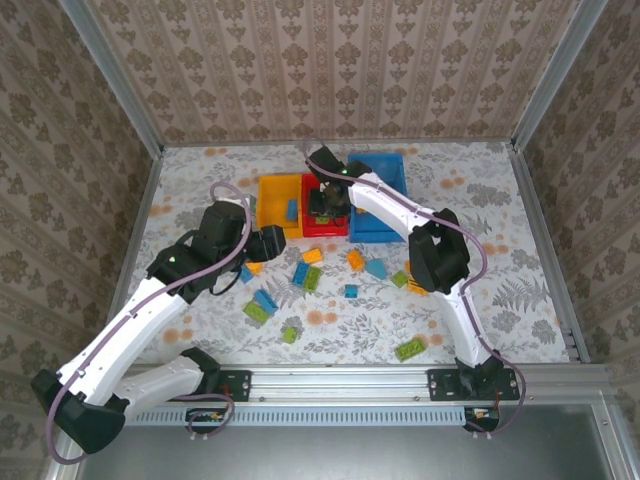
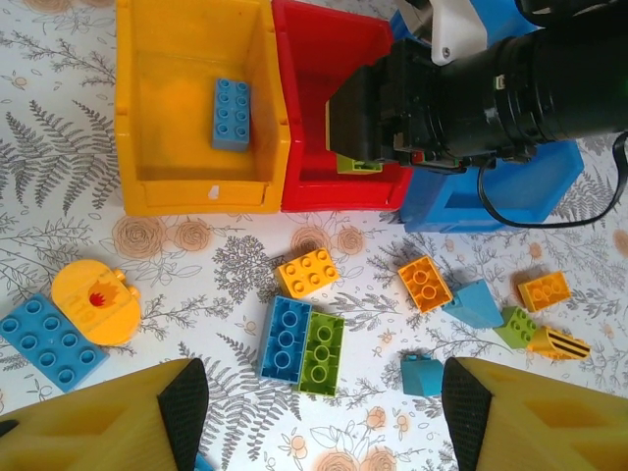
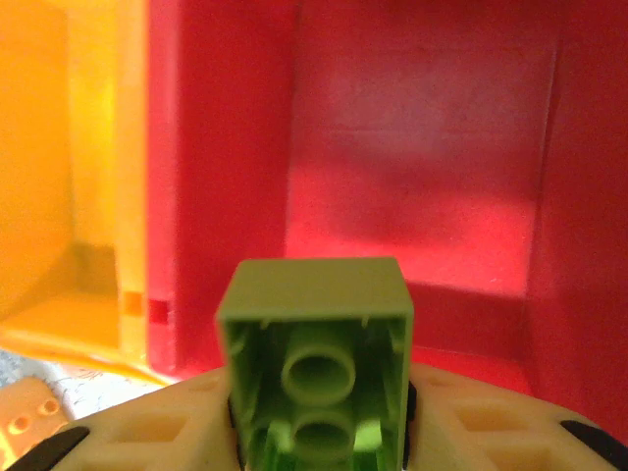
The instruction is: Sort the legos into containers by color
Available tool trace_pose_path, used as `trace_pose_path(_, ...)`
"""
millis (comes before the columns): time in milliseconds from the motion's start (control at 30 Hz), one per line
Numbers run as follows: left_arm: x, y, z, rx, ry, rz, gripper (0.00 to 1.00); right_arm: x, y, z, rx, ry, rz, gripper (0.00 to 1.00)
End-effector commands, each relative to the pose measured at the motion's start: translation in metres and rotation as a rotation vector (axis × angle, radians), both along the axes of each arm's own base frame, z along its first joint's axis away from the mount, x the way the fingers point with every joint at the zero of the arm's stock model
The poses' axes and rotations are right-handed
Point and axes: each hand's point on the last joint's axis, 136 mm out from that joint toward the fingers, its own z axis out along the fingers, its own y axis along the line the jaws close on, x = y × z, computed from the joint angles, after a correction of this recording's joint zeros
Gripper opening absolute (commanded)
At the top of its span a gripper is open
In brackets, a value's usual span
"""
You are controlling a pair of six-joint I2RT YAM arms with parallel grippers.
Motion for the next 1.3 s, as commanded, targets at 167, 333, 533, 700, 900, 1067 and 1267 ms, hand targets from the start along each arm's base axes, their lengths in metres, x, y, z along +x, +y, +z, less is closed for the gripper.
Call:
trace_pose_path(167, -0.006, 0.023, -0.020, 0.067, 0.081, 0.091, 0.67, 0.000, 0.005, 0.010, 0.001, 0.009, -0.004, 0.55)
trace_pose_path(333, -0.011, 0.058, -0.054, 0.104, 0.274, 0.254, 0.64, 0.000, 0.009, 0.059, 0.019, -0.113, 0.033, 0.55)
trace_pose_path(533, -0.016, 0.084, -0.112, 0.014, 0.535, 0.404, 0.62, -0.042, 0.038, 0.114, 0.061, -0.354, 0.262, 0.59)
trace_pose_path(700, -0.010, 0.073, -0.149, -0.003, 0.628, 0.358, 0.65, -0.116, 0.061, 0.106, 0.226, -0.425, 0.536, 0.71)
trace_pose_path(900, 0.003, 0.069, -0.180, 0.015, 0.682, 0.334, 0.69, -0.170, 0.056, 0.077, 0.320, -0.330, 0.614, 0.74)
trace_pose_path(1067, 0.018, 0.073, -0.199, 0.038, 0.694, 0.332, 0.68, -0.186, 0.054, 0.067, 0.338, -0.286, 0.623, 0.75)
trace_pose_path(1267, 0.024, 0.087, -0.215, 0.101, 0.719, 0.354, 0.63, -0.185, 0.053, 0.068, 0.324, -0.289, 0.624, 0.75)
